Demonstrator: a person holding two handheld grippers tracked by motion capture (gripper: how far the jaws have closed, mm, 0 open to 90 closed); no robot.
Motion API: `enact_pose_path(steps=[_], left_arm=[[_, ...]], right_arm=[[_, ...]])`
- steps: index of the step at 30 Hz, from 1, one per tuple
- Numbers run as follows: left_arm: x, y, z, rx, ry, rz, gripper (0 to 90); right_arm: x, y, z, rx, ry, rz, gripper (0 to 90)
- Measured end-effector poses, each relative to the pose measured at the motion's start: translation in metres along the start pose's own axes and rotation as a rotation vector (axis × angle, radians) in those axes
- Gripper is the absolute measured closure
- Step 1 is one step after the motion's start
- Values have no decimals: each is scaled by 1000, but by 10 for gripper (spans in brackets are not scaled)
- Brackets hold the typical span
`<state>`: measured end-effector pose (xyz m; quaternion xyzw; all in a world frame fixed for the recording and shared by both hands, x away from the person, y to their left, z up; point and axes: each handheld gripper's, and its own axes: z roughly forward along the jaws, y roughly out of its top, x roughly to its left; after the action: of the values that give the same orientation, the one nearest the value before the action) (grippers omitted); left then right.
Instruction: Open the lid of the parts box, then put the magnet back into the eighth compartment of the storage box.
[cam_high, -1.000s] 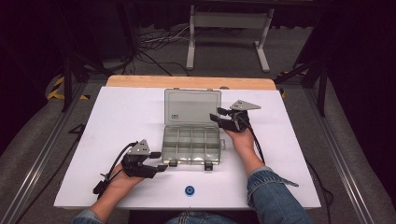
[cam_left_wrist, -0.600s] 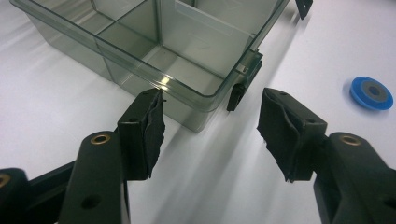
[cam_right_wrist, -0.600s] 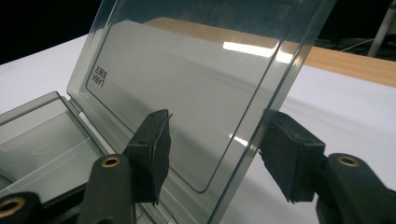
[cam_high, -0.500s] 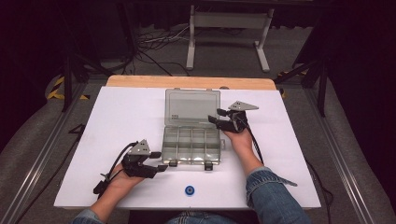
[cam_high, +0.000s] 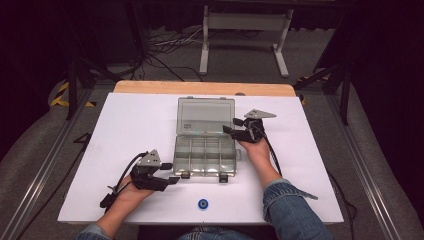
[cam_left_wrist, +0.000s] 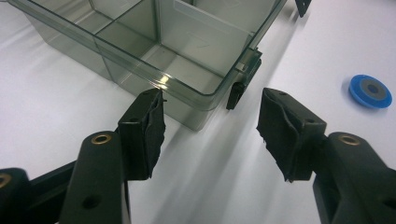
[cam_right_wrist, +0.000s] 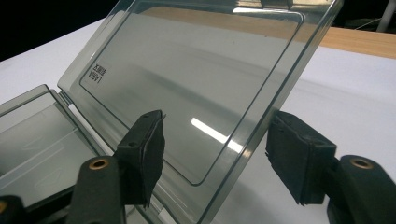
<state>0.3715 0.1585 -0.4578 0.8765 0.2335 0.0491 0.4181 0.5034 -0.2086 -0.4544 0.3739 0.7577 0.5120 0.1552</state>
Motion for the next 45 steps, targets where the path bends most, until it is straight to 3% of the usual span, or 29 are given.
enact_pose_path(steps=[9, 15, 20, 24, 29, 32, 45], left_arm=[[1, 0, -1, 1, 2, 12, 422], [4, 2, -5, -3, -5, 24, 409], [9, 4, -17, -59, -12, 8, 393], [15, 7, -23, -96, -2, -3, 366], [18, 6, -26, -116, 6, -27, 348], [19, 5, -30, -124, 18, -21, 339], [18, 5, -32, -131, 23, -29, 316]], right_arm=[[-2, -1, -1, 4, -10, 17, 330], [0, 5, -12, 6, -31, 23, 278], [10, 12, -28, 36, -37, -15, 213], [23, 21, -44, 62, -39, -78, 189], [38, 29, -59, 58, -24, -131, 160], [48, 32, -69, 50, -14, -161, 135], [76, 30, -99, 6, 68, -193, 88]])
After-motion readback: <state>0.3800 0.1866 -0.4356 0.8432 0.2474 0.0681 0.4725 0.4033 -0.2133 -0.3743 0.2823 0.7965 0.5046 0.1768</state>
